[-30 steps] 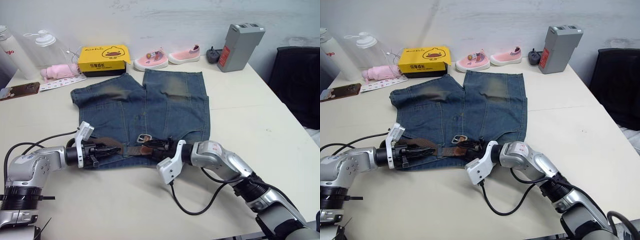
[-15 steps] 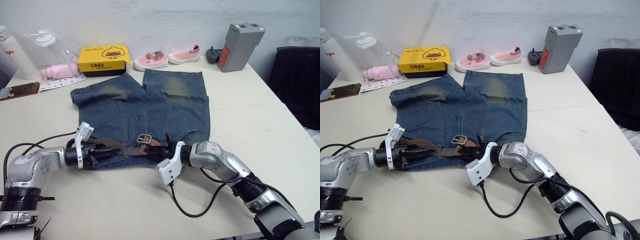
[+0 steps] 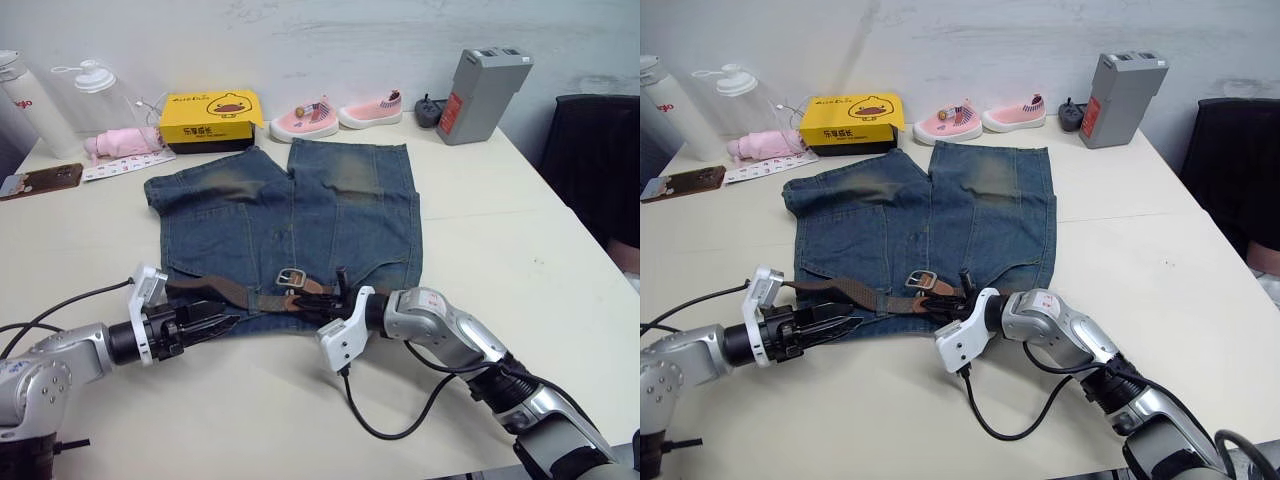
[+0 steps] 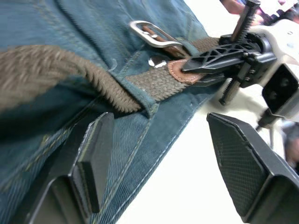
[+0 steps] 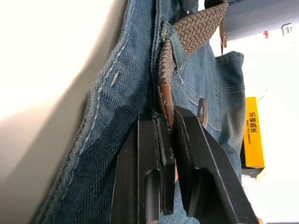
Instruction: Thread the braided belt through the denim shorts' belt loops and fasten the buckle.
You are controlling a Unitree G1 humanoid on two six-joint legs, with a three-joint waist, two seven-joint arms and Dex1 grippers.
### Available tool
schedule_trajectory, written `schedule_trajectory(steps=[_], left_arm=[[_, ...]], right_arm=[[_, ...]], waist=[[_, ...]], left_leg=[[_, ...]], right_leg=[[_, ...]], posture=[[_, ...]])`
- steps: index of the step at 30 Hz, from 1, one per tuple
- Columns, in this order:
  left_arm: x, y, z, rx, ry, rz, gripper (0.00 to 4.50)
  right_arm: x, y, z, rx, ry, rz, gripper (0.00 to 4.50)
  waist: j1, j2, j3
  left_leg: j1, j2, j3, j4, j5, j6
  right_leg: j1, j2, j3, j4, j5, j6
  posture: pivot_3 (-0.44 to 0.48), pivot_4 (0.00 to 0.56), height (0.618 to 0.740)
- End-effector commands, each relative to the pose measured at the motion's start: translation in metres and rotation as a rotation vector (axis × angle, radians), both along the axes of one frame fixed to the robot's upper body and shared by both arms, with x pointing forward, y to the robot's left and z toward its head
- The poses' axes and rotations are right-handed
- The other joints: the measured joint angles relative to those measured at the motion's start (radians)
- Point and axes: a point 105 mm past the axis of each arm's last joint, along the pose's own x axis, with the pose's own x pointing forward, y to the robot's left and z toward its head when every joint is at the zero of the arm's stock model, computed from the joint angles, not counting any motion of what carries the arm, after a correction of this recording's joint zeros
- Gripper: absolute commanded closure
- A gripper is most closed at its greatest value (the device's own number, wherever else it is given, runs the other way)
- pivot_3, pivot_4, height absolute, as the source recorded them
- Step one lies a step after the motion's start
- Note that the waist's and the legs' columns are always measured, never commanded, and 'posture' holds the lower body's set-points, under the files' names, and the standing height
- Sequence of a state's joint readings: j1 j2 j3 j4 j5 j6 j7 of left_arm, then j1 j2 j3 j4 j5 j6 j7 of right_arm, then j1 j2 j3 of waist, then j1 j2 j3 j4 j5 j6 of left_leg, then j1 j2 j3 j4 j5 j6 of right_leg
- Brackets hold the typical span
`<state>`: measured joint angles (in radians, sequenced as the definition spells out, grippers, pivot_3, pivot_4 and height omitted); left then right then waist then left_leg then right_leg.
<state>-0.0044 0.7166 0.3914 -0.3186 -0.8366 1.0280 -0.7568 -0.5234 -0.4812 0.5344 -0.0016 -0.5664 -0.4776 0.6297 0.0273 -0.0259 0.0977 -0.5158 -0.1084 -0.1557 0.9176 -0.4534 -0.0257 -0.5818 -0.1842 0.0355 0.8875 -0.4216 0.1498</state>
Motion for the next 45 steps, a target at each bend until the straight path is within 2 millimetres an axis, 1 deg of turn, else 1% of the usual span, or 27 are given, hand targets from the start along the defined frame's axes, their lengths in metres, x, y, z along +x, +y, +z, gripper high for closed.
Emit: schedule_trajectory(steps=[1, 3, 5, 6, 8, 9, 11, 13, 15, 18, 19, 21, 23, 25, 28, 29, 30, 32, 33, 35, 36, 39, 41, 43, 45], left_arm=[[0.003, 0.002, 0.007, 0.044, -0.087, 0.096, 1.18], [0.002, 0.001, -0.002, 0.102, -0.098, 0.115, 1.71], [0.003, 0.001, -0.013, 0.142, -0.095, 0.144, 2.56], [0.003, 0.001, -0.021, 0.160, -0.082, 0.157, 3.11], [0.002, 0.000, -0.032, 0.186, -0.063, 0.172, 4.01], [0.001, 0.000, -0.039, 0.228, -0.058, 0.167, 4.43], [-0.008, -0.005, -0.056, 0.312, -0.049, 0.125, 4.43], [-0.014, -0.010, -0.064, 0.355, -0.060, 0.087, 4.43], [-0.017, -0.012, -0.068, 0.381, -0.077, 0.069, 4.43], [-0.015, -0.014, -0.065, 0.384, -0.126, 0.068, 4.43], [-0.013, -0.015, -0.061, 0.386, -0.152, 0.065, 4.43], [-0.010, -0.019, -0.048, 0.362, -0.215, 0.053, 4.43], [-0.009, -0.024, -0.033, 0.332, -0.282, 0.029, 3.80], [-0.013, -0.032, -0.020, 0.295, -0.322, -0.026, 3.14], [-0.033, -0.050, 0.011, 0.165, -0.341, -0.180, 1.76], [-0.038, -0.054, 0.023, 0.107, -0.345, -0.220, 1.22], [-0.039, -0.056, 0.034, 0.065, -0.355, -0.233, 0.80], [-0.035, -0.057, 0.052, 0.013, -0.381, -0.231, 0.80], [-0.027, -0.057, 0.063, -0.001, -0.418, -0.204, 0.80], [-0.009, -0.057, 0.074, 0.032, -0.493, -0.136, 0.80], [0.000, -0.057, 0.073, 0.088, -0.529, -0.103, 0.80], [0.019, -0.060, 0.065, 0.209, -0.616, -0.048, 0.80], [0.027, -0.064, 0.063, 0.215, -0.652, -0.032, 0.80], [0.034, -0.073, 0.058, 0.215, -0.681, -0.046, 0.80], [0.043, -0.075, 0.054, 0.221, -0.693, -0.034, 0.80]], right_arm=[[0.001, -0.007, 0.012, 0.039, -0.019, -0.021, 4.50], [0.002, -0.010, 0.013, 0.044, -0.021, -0.027, 4.50], [0.001, -0.012, 0.018, 0.060, -0.023, -0.033, 4.50], [0.001, -0.014, 0.022, 0.081, -0.023, -0.037, 4.50], [-0.001, -0.018, 0.029, 0.107, -0.024, -0.042, 4.50], [-0.004, -0.021, 0.035, 0.128, -0.019, -0.045, 4.50], [-0.008, -0.035, 0.058, 0.200, -0.019, -0.068, 4.50], [-0.011, -0.045, 0.072, 0.233, -0.014, -0.082, 4.50], [-0.011, -0.055, 0.082, 0.249, -0.013, -0.106, 4.50], [0.000, -0.071, 0.107, 0.351, 0.027, -0.192, 4.50], [0.003, -0.073, 0.111, 0.363, 0.033, -0.204, 4.50], [0.003, -0.071, 0.110, 0.351, 0.039, -0.202, 4.50], [0.003, -0.067, 0.106, 0.339, 0.054, -0.197, 4.50], [0.003, -0.063, 0.101, 0.327, 0.072, -0.192, 4.50], [0.006, -0.060, 0.092, 0.288, 0.093, -0.201, 4.50], [0.008, -0.060, 0.089, 0.276, 0.092, -0.208, 4.50], [0.009, -0.060, 0.088, 0.268, 0.094, -0.213, 4.50], [0.011, -0.059, 0.087, 0.259, 0.092, -0.217, 4.50], [0.011, -0.059, 0.086, 0.256, 0.091, -0.215, 4.50], [0.012, -0.057, 0.086, 0.253, 0.090, -0.209, 4.50], [0.011, -0.056, 0.086, 0.253, 0.091, -0.205, 4.50], [0.009, -0.053, 0.087, 0.258, 0.095, -0.188, 4.50], [0.007, -0.051, 0.088, 0.263, 0.098, -0.178, 4.50], [0.004, -0.048, 0.090, 0.266, 0.103, -0.165, 4.50], [0.002, -0.047, 0.091, 0.268, 0.106, -0.155, 4.50]], waist=[[0.001, 0.000, 0.000], [0.000, 0.000, 0.000], [0.000, 0.001, 0.000], [0.001, 0.001, 0.001], [0.003, 0.002, 0.001], [0.004, 0.002, 0.000], [0.010, 0.005, -0.001], [0.015, 0.011, -0.005], [0.020, 0.016, -0.009], [0.025, 0.018, -0.011], [0.026, 0.018, -0.011], [0.027, 0.018, -0.010], [0.029, 0.017, -0.010], [0.030, 0.017, -0.010], [0.028, 0.015, -0.006], [0.027, 0.014, -0.006], [0.026, 0.014, -0.006], [0.027, 0.015, -0.005], [0.027, 0.015, -0.005], [0.028, 0.014, -0.005], [0.026, 0.014, -0.005], [0.023, 0.014, -0.005], [0.021, 0.014, -0.005], [0.022, 0.013, -0.004], [0.024, 0.013, -0.004]], left_leg=[[0.000, 0.000, 0.000, 0.001, 0.000, 0.000], [-0.001, 0.000, 0.000, 0.002, 0.000, 0.000], [-0.001, 0.000, 0.001, 0.002, -0.001, 0.001], [-0.001, 0.000, 0.001, 0.002, -0.001, 0.001], [-0.002, 0.000, 0.000, 0.004, -0.001, 0.001], [-0.003, 0.000, 0.000, 0.005, -0.001, 0.001], [-0.005, -0.001, 0.000, 0.008, -0.001, 0.003], [-0.007, -0.001, 0.001, 0.009, -0.003, 0.005], [-0.007, -0.002, 0.003, 0.010, -0.004, 0.007], [-0.007, -0.001, 0.004, 0.009, -0.006, 0.010], [-0.007, -0.001, 0.003, 0.010, -0.007, 0.012], [-0.007, -0.001, 0.003, 0.010, -0.007, 0.013], [-0.007, -0.001, 0.002, 0.009, -0.007, 0.012], [-0.008, -0.001, 0.001, 0.009, -0.006, 0.010], [-0.011, -0.001, 0.001, 0.010, -0.004, 0.008], [-0.011, -0.001, 0.001, 0.009, -0.004, 0.007], [-0.011, -0.001, 0.000, 0.009, -0.004, 0.007], [-0.011, -0.001, 0.000, 0.009, -0.004, 0.007], [-0.011, -0.001, 0.000, 0.009, -0.004, 0.006], [-0.011, -0.001, 0.000, 0.010, -0.003, 0.005], [-0.011, 0.000, 0.000, 0.010, -0.002, 0.004], [-0.010, 0.000, 0.001, 0.009, -0.002, 0.004], [-0.010, 0.000, 0.002, 0.009, -0.003, 0.005], [-0.010, 0.000, 0.002, 0.009, -0.003, 0.005], [-0.011, 0.000, 0.001, 0.009, -0.003, 0.005]], right_leg=[[0.000, 0.000, 0.000, 0.000, 0.000, 0.000], [0.000, 0.000, 0.000, 0.000, 0.000, 0.000], [0.000, 0.000, 0.000, 0.000, 0.000, 0.000], [0.000, 0.000, 0.000, 0.000, 0.000, 0.000], [0.000, 0.000, 0.000, 0.000, 0.000, 0.000], [0.000, 0.000, -0.001, 0.000, 0.000, 0.000], [-0.001, 0.000, -0.001, 0.000, 0.000, 0.000], [-0.001, -0.001, 0.000, -0.001, 0.000, 0.000], [0.000, -0.001, 0.000, -0.002, 0.000, 0.000], [0.000, -0.001, 0.000, -0.004, 0.000, -0.001], [0.000, -0.001, 0.000, -0.004, -0.001, -0.001], [0.000, -0.001, 0.000, -0.005, -0.001, -0.002], [0.000, -0.001, -0.001, -0.005, -0.001, -0.001], [0.000, -0.001, -0.001, -0.006, -0.001, -0.001], [-0.001, -0.001, -0.001, -0.007, 0.000, -0.001], [-0.002, -0.001, -0.001, -0.007, 0.000, -0.001], [-0.001, -0.001, -0.002, -0.008, 0.000, -0.001], [-0.001, -0.001, -0.002, -0.008, 0.000, -0.001], [-0.001, -0.001, -0.002, -0.008, 0.000, -0.001], [-0.001, -0.001, -0.002, -0.008, 0.000, 0.000], [-0.001, -0.001, -0.002, -0.008, 0.000, 0.000], [-0.001, -0.001, -0.001, -0.008, 0.001, 0.001], [-0.002, -0.001, -0.001, -0.008, 0.001, 0.001], [-0.002, 0.000, -0.002, -0.008, 0.001, 0.001], [-0.002, 0.000, -0.002, -0.008, 0.001, 0.001]], posture=[[0.000, 0.150, 0.636], [0.000, 0.150, 0.636], [0.000, 0.150, 0.636], [0.000, 0.150, 0.636], [0.000, 0.150, 0.636], [0.000, 0.150, 0.636], [0.000, 0.150, 0.636], [0.000, 0.150, 0.636], [0.000, 0.150, 0.636], [0.000, 0.150, 0.636], [0.000, 0.150, 0.636], [0.000, 0.150, 0.636], [0.000, 0.150, 0.636], [0.000, 0.150, 0.636], [0.000, 0.150, 0.636], [0.000, 0.150, 0.636], [0.000, 0.150, 0.636], [0.000, 0.150, 0.636], [0.000, 0.150, 0.636], [0.000, 0.150, 0.636], [0.000, 0.150, 0.636], [0.000, 0.150, 0.636], [0.000, 0.150, 0.636], [0.000, 0.150, 0.636], [0.000, 0.150, 0.636]])
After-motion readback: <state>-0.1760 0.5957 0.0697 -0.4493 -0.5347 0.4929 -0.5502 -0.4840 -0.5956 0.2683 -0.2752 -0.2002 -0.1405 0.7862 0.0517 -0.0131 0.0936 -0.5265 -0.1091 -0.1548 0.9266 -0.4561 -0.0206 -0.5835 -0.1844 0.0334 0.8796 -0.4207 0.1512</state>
